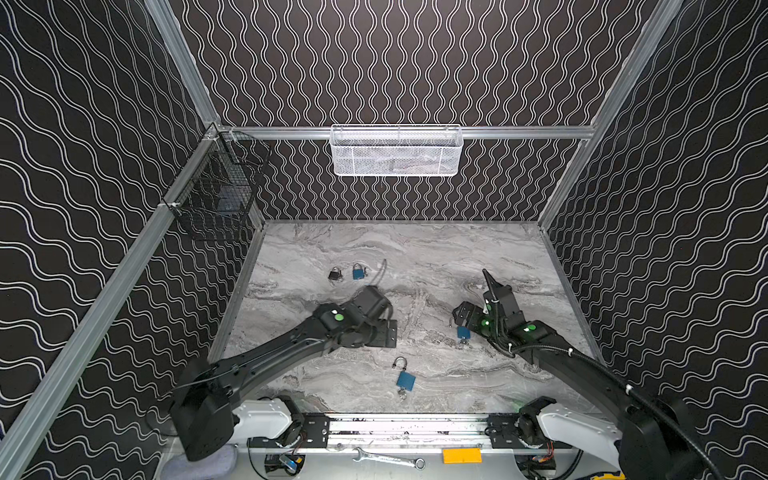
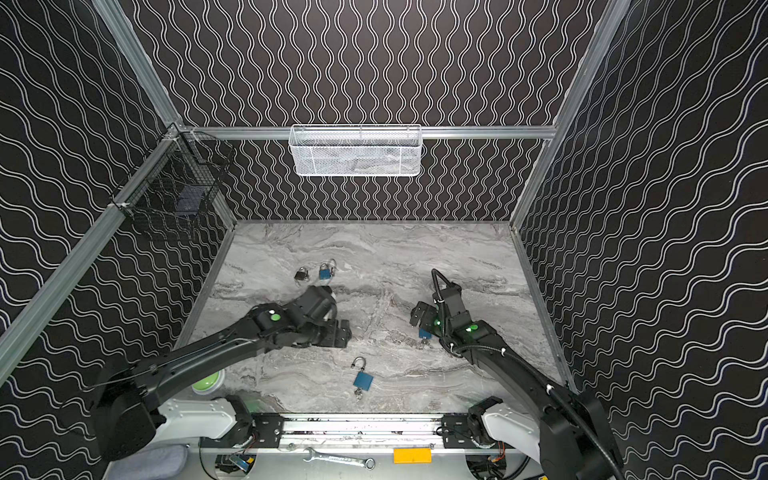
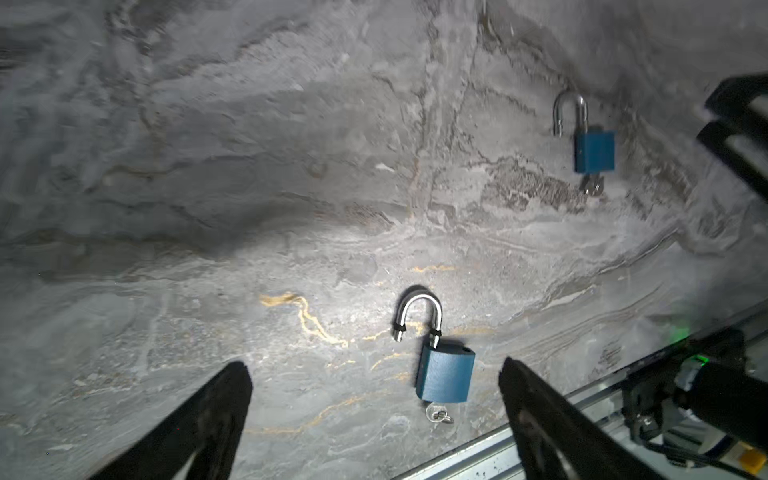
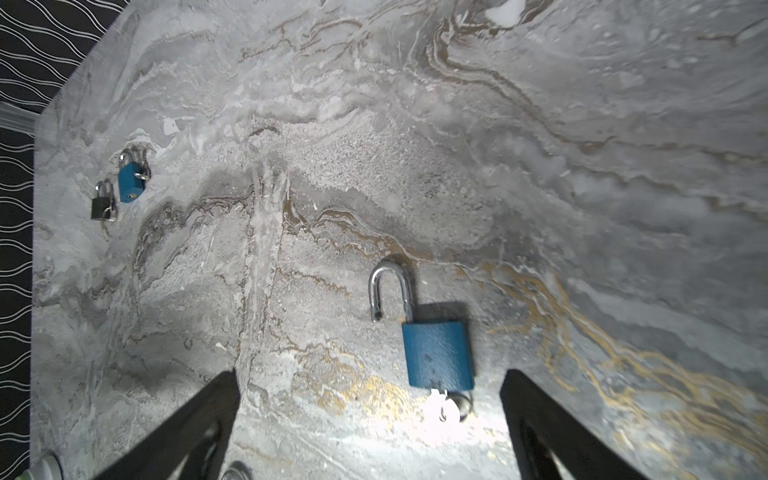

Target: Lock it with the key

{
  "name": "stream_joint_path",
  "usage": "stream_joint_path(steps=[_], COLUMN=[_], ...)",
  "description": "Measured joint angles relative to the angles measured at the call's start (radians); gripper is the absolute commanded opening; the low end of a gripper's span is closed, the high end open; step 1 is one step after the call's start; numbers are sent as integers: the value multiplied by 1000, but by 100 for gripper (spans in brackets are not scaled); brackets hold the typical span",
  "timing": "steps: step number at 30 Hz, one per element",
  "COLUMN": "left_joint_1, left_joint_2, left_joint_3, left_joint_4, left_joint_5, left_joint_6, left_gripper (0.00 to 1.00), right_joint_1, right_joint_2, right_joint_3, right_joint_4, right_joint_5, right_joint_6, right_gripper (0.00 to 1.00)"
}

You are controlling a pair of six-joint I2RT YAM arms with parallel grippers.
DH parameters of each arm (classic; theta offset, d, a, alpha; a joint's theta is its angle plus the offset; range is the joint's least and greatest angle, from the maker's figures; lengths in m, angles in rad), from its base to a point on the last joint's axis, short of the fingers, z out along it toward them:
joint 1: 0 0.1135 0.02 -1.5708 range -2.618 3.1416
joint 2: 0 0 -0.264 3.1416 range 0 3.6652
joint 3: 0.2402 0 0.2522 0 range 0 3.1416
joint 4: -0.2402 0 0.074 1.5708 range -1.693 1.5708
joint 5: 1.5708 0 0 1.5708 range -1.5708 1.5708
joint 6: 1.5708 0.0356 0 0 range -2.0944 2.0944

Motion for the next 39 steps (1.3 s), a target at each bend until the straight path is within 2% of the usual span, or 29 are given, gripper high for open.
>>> stream_joint_path(steps=[9,15,22,39], left_joint_1=[-197,-266,-314,-335], left_joint_2=[180,258,335,485], left_joint_3=[55,78,93,153], left_joint_4=[-19,-16,-7,-7], left_joint_5=[-23,-22,-6,-5], left_joint_6=[-23,-38,-37,-40], left_gripper=[95,93,90,85], right_joint_1=[-28,-31,-31,-31], right_joint_2=[-141,-246,-326,-426], right_joint_3=[-61,-104,-147,-183], right_joint_4=[-71,-119,-159,-219], right_joint_5=[-13,-20,-24,-43], right_joint_6=[40,67,89,98], right_gripper=[100,100,100,100])
